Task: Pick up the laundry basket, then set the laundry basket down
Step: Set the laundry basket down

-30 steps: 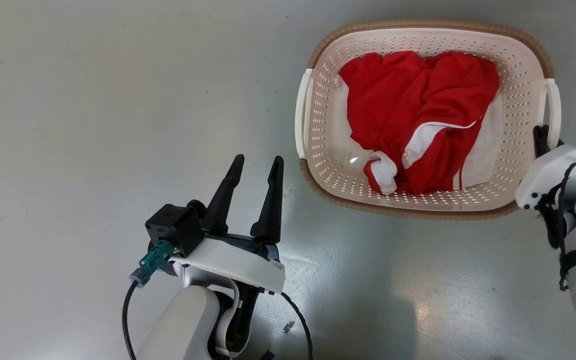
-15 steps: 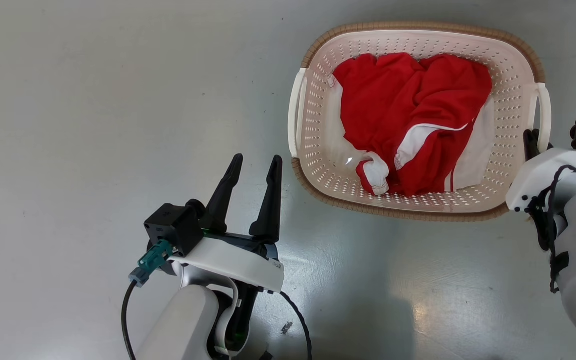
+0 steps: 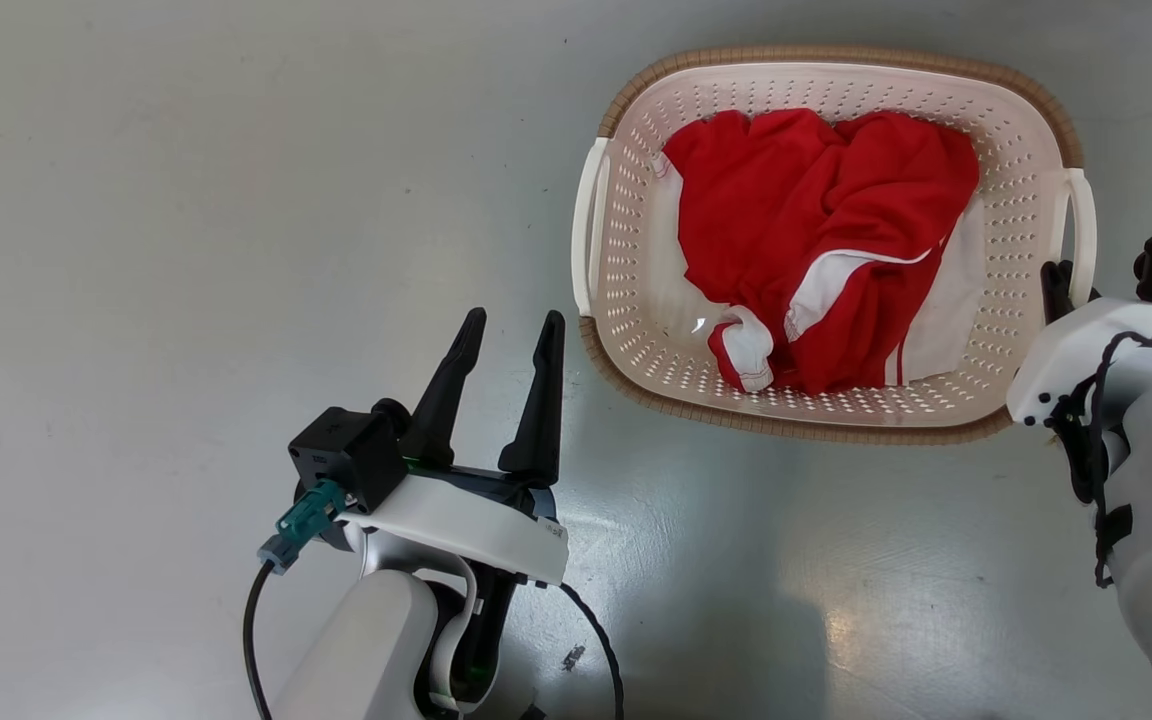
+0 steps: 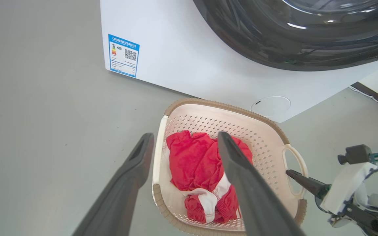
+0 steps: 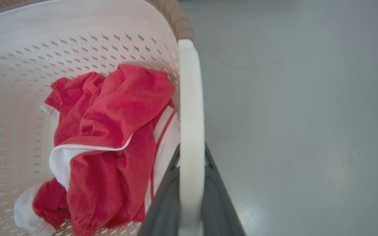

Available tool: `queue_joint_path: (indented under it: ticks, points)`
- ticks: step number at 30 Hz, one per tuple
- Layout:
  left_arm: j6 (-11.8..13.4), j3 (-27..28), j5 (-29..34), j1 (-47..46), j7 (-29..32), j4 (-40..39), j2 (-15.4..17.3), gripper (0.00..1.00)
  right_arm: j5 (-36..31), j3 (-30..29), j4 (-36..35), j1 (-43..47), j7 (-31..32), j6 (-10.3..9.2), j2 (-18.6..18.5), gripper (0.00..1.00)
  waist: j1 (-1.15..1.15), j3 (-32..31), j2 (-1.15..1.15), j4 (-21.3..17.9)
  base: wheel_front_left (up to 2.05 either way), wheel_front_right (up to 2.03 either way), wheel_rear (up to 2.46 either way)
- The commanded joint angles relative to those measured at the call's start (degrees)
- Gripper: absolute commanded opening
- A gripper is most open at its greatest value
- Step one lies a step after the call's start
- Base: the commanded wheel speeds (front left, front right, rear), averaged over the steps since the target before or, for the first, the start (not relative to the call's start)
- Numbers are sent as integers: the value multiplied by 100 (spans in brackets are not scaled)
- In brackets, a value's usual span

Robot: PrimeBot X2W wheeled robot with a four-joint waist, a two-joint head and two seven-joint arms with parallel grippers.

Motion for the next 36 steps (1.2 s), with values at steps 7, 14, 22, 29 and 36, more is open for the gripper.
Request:
queue_joint_path:
  ticks: [7,14,22,29,36]
  points:
    - [38,158,61,0,-35,-86,84,100,-141,9,4,181,-24,-9,162,0,0,0,0,-5,0,0,0]
    - [42,160,64,9,-35,-100,84,100,-273,-75,-7,191,-53,-9,147,10,0,-1,0,0,0,0,0]
    - [35,169,77,22,-35,-106,84,100,-426,-135,-27,184,-67,-9,155,100,0,-5,0,-4,0,0,0]
    - [32,178,101,34,-35,-104,84,100,-531,-210,-43,189,-80,-9,176,100,0,-16,0,-19,0,0,0]
    - [26,217,104,52,-35,-54,84,100,-621,-243,-69,190,-133,-9,215,100,0,-94,0,-57,0,0,0]
